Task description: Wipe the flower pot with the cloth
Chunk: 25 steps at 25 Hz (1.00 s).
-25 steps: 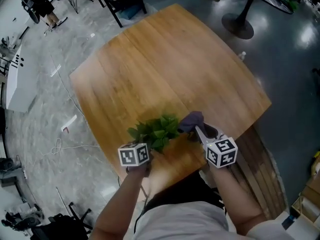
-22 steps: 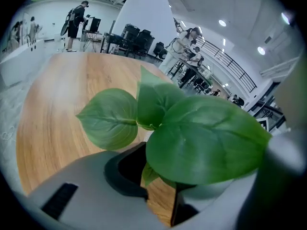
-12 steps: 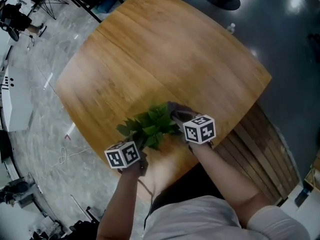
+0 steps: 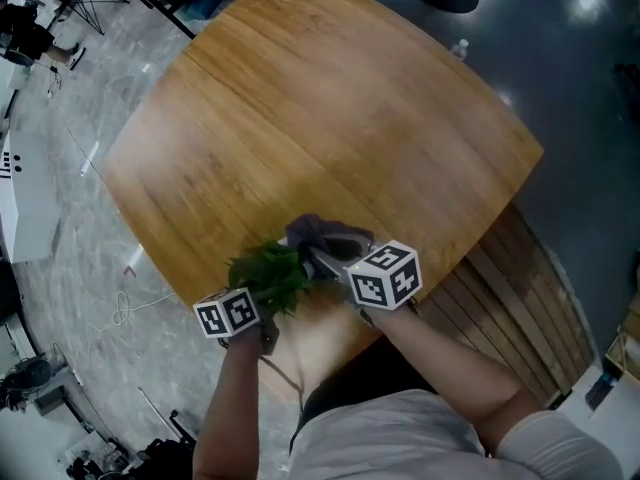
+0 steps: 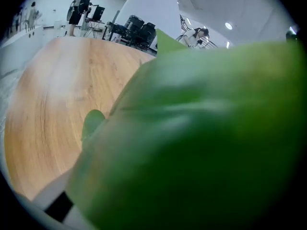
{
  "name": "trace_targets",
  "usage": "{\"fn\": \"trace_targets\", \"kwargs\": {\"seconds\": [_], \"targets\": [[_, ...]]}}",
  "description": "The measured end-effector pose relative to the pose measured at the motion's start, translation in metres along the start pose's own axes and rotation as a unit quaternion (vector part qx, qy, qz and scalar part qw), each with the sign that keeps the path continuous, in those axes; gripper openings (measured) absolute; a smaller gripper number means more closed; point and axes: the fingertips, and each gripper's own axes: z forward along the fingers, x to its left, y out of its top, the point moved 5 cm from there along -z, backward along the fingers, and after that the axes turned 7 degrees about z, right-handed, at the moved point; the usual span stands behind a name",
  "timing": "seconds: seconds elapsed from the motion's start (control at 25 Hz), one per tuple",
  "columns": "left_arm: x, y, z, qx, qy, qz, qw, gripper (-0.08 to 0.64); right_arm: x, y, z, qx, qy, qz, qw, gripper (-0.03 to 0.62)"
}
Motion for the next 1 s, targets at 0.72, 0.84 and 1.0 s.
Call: {"fn": "trace_targets", "kwargs": {"seconds": [0.72,0.84,1.0], "targets": [[-0.004,0.013,-0.007,0.001,0.051,0.204,0.9777,0.021,0.009,-0.006,0.01,0.017,0.013,0.005,1.0,0.08],[-0.007,0.012,-0.006,-0.005,0.049,0.228,0.9724,0.021,-0.014,-0.012,0.011,0.024,-0.021,-0.012,0.999,0.08],[-0.008,0.014,-0.006,-0.015,0.052,0.248,0.9671,0.021,-0.055,-0.016,0.018,0.02,-0.059,0.012,0.998,0.078]]}}
